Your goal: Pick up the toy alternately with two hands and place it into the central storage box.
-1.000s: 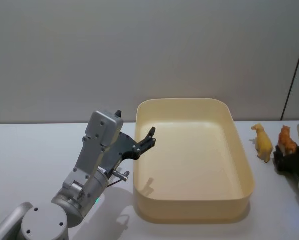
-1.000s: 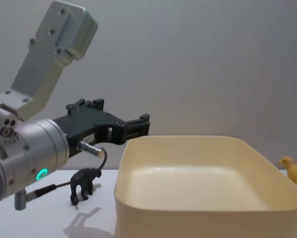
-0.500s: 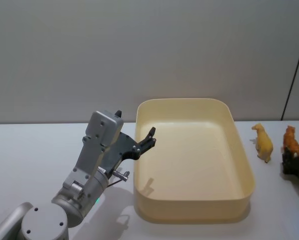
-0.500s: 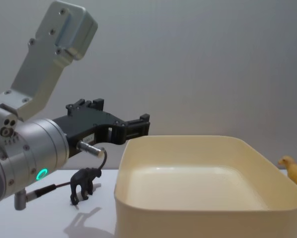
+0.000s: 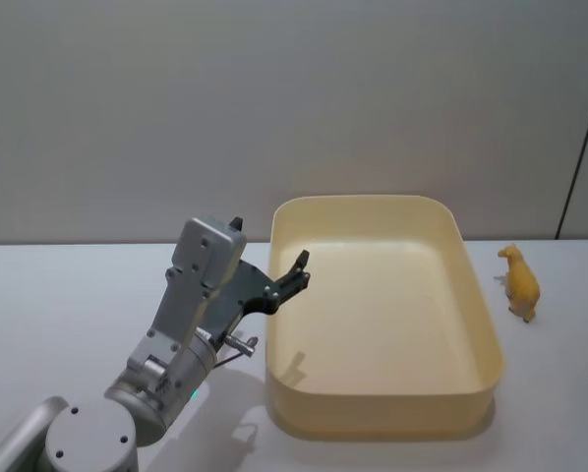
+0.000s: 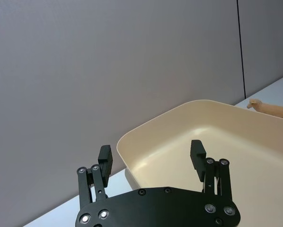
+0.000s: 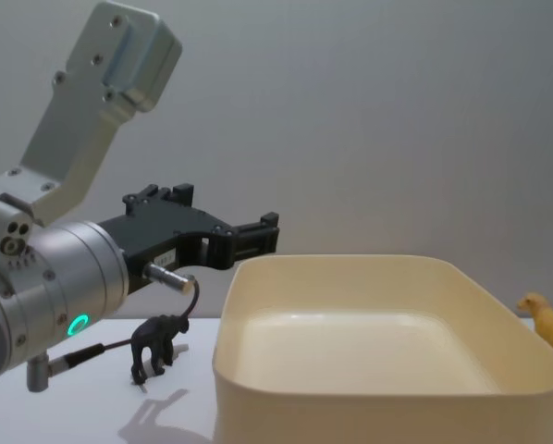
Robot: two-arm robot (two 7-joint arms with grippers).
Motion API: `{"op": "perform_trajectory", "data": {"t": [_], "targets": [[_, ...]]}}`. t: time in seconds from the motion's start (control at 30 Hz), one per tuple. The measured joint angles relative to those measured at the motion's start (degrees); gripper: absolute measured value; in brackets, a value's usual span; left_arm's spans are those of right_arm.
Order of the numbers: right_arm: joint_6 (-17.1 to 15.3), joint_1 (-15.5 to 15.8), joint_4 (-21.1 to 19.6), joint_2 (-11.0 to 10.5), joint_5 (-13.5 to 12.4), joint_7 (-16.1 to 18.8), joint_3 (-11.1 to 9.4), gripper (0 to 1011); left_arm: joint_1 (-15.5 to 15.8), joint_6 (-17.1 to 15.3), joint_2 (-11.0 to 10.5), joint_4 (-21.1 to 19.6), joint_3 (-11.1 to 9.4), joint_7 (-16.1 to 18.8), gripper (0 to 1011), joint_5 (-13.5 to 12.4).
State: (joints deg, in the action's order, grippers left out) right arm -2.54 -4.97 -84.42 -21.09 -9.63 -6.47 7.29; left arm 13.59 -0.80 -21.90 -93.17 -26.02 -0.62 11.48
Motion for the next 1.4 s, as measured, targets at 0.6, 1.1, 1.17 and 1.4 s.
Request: {"op": "perform_trajectory", "data": {"t": [0.6,1.1,1.17,1.4], "targets": [[-0.73,2.55,-9.24,-1.34,-2.84,7.32,-0.78,275,0.0,0.0,0.0,0.0,0.0,0.0,1001,0.0],[-3.48,-7.48,-2.42,6.27,-0.17,17.66,4.47,276,0.0,0.0,0.0,0.0,0.0,0.0,1002,0.0],[-3.65,-9.58,-0.21,7.82,0.31,18.81,5.38,310,0.0,0.0,0.0,0.0,0.0,0.0,1002,0.0],[-3.93,-13.72,4.23,10.85,1.39,21.39,7.17,526,0.0,0.0,0.0,0.0,0.0,0.0,1002,0.0]]}}
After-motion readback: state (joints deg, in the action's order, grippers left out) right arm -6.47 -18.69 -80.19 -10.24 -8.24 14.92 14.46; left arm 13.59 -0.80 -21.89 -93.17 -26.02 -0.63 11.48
